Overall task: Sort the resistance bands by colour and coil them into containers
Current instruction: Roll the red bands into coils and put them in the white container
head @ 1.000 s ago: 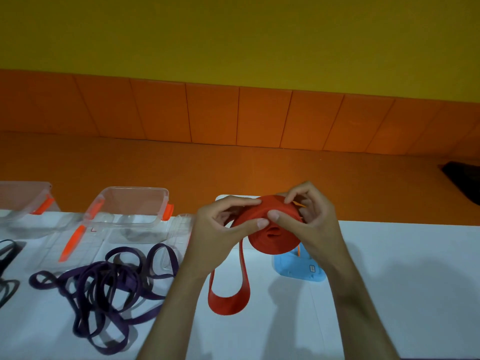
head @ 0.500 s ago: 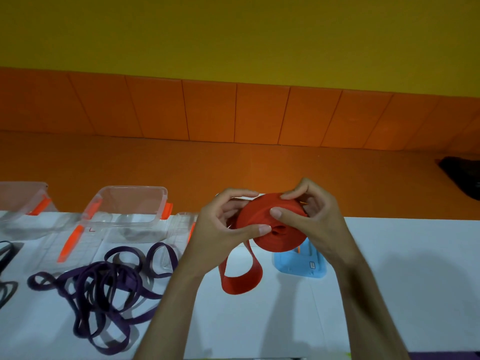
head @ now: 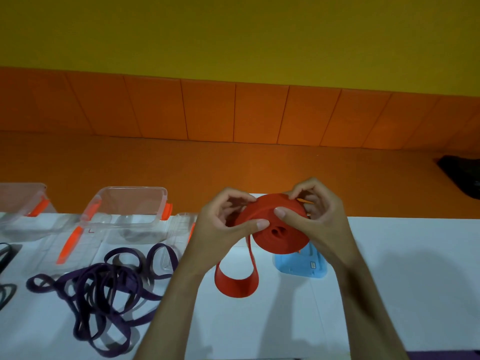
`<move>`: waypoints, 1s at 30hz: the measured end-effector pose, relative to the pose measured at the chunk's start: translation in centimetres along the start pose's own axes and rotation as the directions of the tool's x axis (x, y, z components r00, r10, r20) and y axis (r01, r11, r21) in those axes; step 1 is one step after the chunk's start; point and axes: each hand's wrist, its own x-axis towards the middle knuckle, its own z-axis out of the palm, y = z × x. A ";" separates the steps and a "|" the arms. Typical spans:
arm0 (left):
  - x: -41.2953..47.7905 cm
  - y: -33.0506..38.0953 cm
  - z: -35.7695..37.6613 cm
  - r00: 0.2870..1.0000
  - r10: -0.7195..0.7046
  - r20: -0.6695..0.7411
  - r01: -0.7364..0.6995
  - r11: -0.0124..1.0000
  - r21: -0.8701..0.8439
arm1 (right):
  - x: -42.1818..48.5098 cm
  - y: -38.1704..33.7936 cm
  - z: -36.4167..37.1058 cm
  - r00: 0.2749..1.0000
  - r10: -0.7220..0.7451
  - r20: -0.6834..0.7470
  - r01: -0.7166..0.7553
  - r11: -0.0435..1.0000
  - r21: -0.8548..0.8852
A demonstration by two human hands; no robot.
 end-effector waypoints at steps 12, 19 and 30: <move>0.3 0.1 -0.1 0.999 0.027 -0.028 -0.029 0.997 -0.069 | 0.5 0.5 -0.2 0.999 0.046 0.016 -0.048 0.995 0.090; 0.8 0.1 0.6 0.991 0.068 -0.115 -0.079 0.992 -0.095 | 0.3 0.6 0.3 1.000 -0.013 -0.022 0.015 0.991 0.133; 0.5 -0.4 -0.5 1.000 0.010 0.028 -0.010 1.000 -0.012 | -0.2 1.4 0.7 1.000 0.022 -0.016 -0.020 0.993 0.117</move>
